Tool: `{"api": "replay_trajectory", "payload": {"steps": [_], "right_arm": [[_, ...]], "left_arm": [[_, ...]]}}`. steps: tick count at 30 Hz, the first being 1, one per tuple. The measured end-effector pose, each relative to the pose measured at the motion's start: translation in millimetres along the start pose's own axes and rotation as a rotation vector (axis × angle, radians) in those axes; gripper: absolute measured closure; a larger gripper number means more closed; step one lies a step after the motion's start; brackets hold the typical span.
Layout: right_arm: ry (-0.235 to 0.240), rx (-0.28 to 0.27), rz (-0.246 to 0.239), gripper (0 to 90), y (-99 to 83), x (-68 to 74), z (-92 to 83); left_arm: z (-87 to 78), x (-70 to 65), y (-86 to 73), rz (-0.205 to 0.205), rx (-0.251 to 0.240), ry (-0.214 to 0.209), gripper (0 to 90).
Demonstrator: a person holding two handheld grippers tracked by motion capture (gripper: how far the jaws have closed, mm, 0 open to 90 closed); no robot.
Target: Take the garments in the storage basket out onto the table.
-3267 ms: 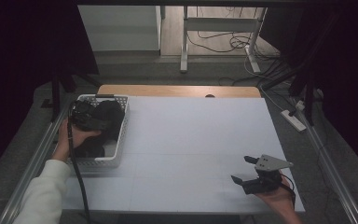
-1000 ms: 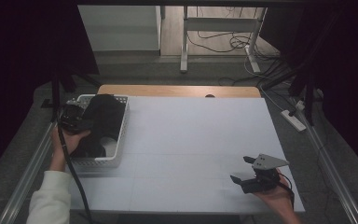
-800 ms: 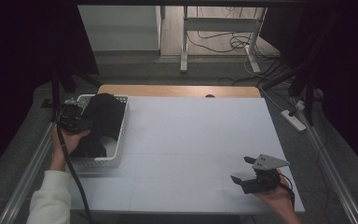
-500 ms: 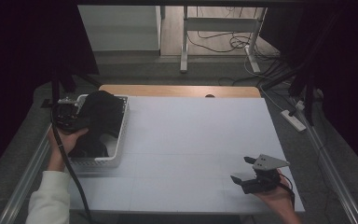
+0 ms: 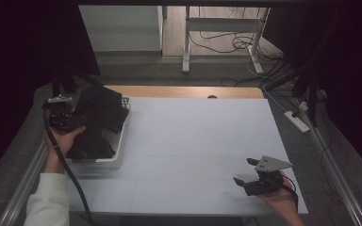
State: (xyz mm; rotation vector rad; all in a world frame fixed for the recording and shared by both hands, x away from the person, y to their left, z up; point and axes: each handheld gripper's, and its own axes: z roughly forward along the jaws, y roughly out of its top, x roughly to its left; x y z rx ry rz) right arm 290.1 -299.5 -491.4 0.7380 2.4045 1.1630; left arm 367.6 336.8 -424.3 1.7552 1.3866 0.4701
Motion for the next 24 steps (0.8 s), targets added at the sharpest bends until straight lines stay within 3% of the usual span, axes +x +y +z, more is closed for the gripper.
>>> {"api": "replay_trajectory", "payload": {"steps": [12,22,24], "right_arm": [[0.0,-0.01,0.0,12.1,-0.1,-0.8,-2.7],[0.002,-0.012,-0.009,12.1,-0.1,0.2,-2.9],[0.007,-0.013,-0.008,12.1,0.0,-0.2,-3.1]], "left_arm": [[-10.6,-5.0,3.9,0.017,-0.053,0.001,72.1],[-24.8,-16.8,11.8,0.051,-0.084,-0.007,72.2],[-26.6,-19.3,12.6,0.066,-0.092,0.007,72.2]]}}
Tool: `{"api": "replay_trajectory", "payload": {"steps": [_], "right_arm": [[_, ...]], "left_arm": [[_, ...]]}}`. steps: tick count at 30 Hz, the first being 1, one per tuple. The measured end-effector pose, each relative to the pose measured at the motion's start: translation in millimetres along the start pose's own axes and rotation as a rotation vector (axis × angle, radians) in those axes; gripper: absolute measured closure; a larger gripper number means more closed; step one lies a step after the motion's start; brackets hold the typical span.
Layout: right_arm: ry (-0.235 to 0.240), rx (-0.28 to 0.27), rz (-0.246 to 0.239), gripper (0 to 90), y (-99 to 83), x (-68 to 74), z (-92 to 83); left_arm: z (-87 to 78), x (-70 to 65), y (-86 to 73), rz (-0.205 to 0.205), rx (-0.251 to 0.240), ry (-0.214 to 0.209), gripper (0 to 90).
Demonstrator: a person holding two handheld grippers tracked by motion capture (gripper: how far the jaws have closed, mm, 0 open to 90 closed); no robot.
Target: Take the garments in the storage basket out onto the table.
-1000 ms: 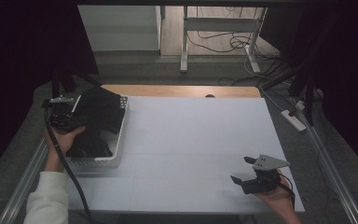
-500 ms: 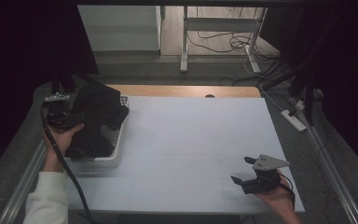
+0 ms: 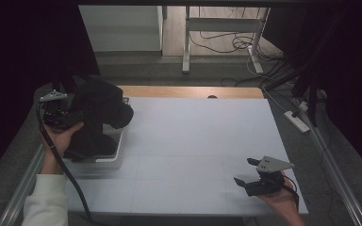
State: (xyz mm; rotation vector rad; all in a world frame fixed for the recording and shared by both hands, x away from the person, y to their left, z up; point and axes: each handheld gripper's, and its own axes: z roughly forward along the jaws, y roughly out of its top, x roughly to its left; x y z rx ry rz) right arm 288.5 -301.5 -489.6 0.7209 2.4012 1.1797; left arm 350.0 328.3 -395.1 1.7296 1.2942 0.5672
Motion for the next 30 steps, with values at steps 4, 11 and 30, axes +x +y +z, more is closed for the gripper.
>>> {"api": "replay_trajectory", "payload": {"steps": [4,11,30], "right_arm": [[0.0,-0.002,0.002,12.1,-0.3,0.0,-0.3],[-0.012,0.004,0.0,12.1,-1.1,0.1,0.4],[-0.039,-0.019,0.004,12.2,-0.8,-0.4,-2.8]], "left_arm": [[-2.3,-4.4,2.3,0.014,-0.011,0.0,72.2],[-10.3,-8.9,5.1,0.018,-0.033,-0.011,72.2],[-26.8,-19.1,11.0,0.012,-0.103,-0.03,72.3]]}}
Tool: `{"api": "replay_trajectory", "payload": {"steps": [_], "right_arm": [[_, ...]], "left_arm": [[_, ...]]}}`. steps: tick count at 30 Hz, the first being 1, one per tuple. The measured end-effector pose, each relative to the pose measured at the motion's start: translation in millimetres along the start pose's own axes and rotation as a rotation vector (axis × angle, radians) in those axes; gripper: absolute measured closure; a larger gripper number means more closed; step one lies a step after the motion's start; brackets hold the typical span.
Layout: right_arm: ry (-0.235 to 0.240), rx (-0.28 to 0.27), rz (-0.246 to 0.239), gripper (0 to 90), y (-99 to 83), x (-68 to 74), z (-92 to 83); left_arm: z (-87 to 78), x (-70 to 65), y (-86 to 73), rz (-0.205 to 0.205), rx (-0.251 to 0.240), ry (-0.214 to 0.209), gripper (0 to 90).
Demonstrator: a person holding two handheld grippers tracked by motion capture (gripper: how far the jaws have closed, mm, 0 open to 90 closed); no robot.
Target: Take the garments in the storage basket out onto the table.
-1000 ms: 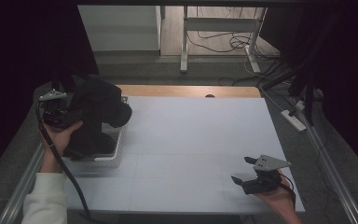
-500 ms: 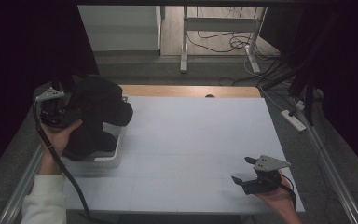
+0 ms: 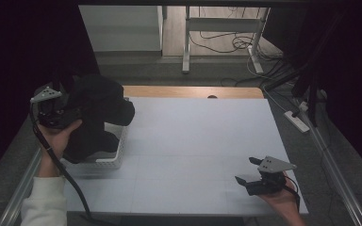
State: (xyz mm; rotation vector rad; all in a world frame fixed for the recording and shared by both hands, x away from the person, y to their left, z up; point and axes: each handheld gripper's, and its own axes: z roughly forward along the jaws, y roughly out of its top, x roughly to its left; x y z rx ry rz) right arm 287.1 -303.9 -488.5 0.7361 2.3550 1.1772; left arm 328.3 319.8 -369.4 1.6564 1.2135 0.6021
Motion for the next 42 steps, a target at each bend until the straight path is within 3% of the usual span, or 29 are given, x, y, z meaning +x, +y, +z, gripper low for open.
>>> {"api": "replay_trajectory", "payload": {"steps": [10,14,26,32,37,42], "right_arm": [[-0.008,0.003,0.013,12.3,-0.6,-0.2,-0.3],[0.002,-0.01,0.029,12.2,-0.9,-1.3,-0.8],[0.008,-0.007,0.045,12.2,-1.4,-1.2,0.0],[0.016,-0.012,0.061,12.2,-0.8,0.2,0.3],[0.033,-0.025,0.083,12.3,-0.7,0.6,2.2],[0.031,-0.008,0.069,12.3,-0.5,3.7,3.5]], "left_arm": [[-7.7,-5.8,3.2,0.006,-0.039,-0.017,72.4],[-8.1,-6.7,3.9,-0.012,-0.046,-0.056,72.4],[-18.7,-15.9,9.9,-0.007,-0.074,-0.085,72.6],[-24.6,-23.3,12.9,0.023,-0.1,-0.119,72.5],[-25.8,-28.4,13.9,0.022,-0.108,-0.134,72.5],[-18.8,-34.7,16.0,0.026,-0.112,-0.149,72.5]]}}
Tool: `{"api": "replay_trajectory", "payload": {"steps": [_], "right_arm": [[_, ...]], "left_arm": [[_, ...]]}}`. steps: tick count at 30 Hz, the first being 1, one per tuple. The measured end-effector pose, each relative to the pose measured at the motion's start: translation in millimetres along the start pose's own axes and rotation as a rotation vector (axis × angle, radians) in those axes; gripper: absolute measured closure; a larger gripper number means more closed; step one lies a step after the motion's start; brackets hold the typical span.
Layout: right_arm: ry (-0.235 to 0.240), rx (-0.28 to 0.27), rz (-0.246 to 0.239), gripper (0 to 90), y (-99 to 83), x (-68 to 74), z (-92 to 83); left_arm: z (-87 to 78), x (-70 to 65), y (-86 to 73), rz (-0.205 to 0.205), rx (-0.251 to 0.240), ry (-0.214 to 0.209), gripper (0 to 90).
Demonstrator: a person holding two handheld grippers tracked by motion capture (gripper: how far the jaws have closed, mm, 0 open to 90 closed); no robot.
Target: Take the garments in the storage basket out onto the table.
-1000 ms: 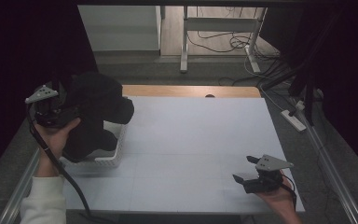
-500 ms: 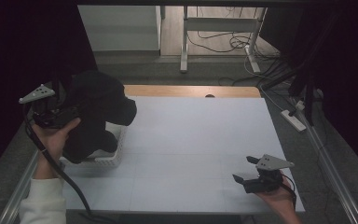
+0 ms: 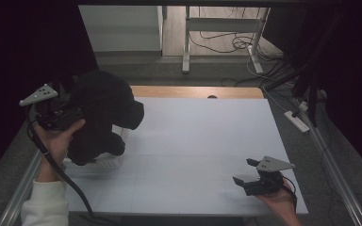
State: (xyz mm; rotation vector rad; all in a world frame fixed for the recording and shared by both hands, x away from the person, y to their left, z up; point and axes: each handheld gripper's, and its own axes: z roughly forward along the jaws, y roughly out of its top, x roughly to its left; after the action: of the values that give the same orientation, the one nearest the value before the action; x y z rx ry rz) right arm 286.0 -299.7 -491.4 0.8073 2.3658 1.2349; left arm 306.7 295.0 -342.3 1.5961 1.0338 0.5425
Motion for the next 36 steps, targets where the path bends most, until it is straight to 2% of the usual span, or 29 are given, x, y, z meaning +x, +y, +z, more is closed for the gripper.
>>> {"api": "replay_trajectory", "payload": {"steps": [14,16,21,29,36], "right_arm": [[0.0,-0.012,0.018,12.4,-0.1,0.2,-1.2],[0.007,-0.029,0.042,12.4,1.1,1.1,-2.0],[0.003,-0.033,0.037,12.4,3.9,3.7,-0.9],[0.005,-0.039,0.076,12.4,0.9,-4.3,-0.3],[-0.003,-0.045,0.075,12.4,0.5,-5.9,-3.1]], "left_arm": [[8.2,-11.8,9.1,0.04,0.008,-0.044,72.7],[10.0,-12.9,12.2,0.042,0.015,-0.047,72.7],[17.3,-16.9,22.5,0.041,0.021,-0.052,72.8],[28.8,-29.2,35.1,0.044,0.021,-0.085,72.9],[35.9,-38.9,41.5,0.049,0.021,-0.102,72.9]]}}
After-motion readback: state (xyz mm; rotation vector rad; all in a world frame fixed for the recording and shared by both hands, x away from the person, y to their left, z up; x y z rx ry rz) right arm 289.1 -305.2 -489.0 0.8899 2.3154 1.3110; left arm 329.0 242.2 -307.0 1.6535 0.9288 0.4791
